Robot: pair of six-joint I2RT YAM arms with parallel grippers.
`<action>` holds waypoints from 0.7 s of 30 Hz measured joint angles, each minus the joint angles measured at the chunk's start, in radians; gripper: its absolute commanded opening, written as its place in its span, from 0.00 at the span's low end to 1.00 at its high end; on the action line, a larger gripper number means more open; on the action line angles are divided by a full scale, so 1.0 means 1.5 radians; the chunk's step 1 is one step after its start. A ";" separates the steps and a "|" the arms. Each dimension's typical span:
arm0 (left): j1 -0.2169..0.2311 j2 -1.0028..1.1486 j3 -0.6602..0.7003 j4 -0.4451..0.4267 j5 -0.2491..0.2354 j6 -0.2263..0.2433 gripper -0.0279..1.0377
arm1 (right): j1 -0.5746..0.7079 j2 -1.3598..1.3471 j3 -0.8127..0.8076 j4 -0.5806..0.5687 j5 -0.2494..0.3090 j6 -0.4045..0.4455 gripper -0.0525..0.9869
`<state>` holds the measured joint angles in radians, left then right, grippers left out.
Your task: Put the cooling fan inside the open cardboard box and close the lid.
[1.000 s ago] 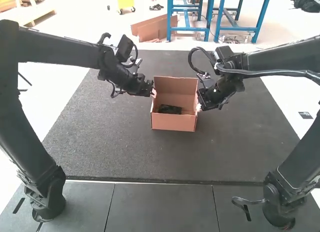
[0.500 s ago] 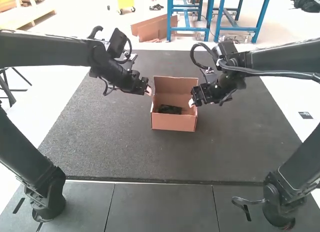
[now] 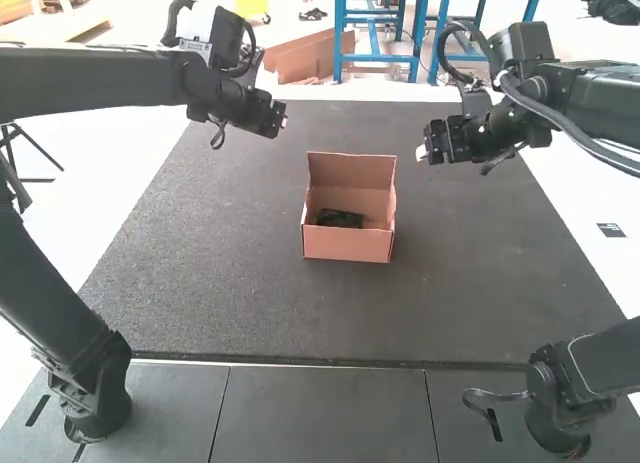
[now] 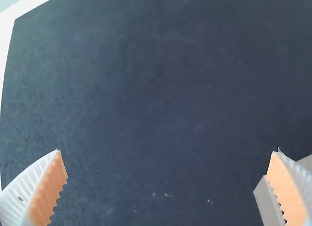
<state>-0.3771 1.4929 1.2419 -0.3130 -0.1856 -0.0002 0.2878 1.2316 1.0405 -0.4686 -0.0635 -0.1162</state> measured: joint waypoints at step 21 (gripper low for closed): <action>-0.059 0.202 0.194 -0.042 -0.003 0.002 0.94 | -0.103 0.068 0.004 0.045 0.052 -0.006 0.92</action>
<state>-0.4660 1.7966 1.5322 -0.3767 -0.1902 0.0032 0.1333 1.3331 1.0462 -0.4007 0.0151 -0.1246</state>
